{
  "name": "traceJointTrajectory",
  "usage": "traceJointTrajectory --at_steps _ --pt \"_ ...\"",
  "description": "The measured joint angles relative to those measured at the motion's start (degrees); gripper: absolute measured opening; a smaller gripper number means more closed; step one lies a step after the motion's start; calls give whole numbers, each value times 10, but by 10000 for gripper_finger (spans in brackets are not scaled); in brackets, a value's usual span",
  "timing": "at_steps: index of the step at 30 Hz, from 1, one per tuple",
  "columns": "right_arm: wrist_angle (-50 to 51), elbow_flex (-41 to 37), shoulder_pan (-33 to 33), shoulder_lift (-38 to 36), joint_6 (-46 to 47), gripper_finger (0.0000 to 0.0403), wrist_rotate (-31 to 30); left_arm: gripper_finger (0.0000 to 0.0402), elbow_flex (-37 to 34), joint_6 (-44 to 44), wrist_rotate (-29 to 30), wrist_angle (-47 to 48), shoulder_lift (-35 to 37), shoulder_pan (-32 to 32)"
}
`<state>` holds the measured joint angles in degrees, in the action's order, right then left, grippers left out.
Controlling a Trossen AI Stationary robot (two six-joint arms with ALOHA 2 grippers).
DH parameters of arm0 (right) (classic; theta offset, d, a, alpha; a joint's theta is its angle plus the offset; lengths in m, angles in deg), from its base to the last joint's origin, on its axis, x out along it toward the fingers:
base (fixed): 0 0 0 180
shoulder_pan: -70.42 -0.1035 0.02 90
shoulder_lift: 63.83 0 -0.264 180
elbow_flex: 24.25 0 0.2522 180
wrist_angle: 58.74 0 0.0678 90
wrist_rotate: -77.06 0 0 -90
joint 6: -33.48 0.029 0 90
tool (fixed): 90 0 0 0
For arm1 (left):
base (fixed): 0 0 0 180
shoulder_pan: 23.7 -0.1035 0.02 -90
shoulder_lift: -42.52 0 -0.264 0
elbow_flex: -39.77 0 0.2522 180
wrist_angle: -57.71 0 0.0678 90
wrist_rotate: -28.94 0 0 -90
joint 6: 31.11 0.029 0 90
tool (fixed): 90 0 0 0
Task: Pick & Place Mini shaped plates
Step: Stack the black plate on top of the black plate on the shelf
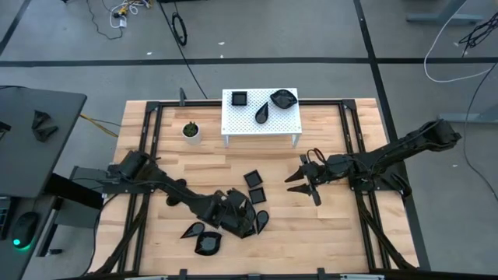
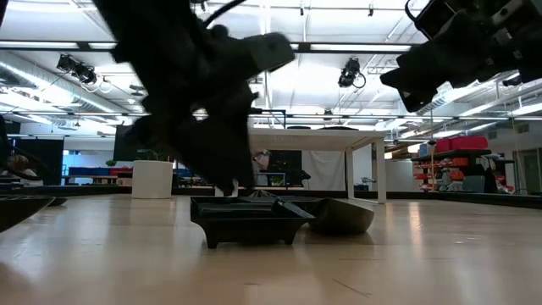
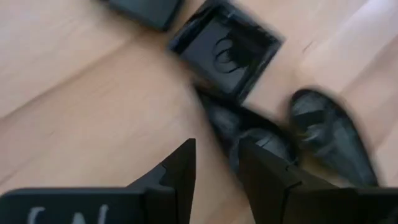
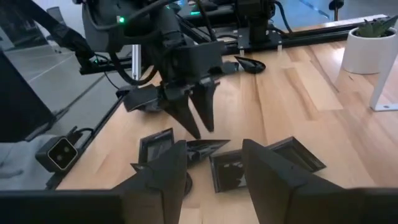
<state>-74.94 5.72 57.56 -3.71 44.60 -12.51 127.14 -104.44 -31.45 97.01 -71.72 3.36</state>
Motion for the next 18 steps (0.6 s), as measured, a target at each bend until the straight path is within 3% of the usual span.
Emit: traceJointTrajectory --at_steps 18 --pt "0 0 0 0 -1 157 0 43 0 23 -22 -19 -3 -18"
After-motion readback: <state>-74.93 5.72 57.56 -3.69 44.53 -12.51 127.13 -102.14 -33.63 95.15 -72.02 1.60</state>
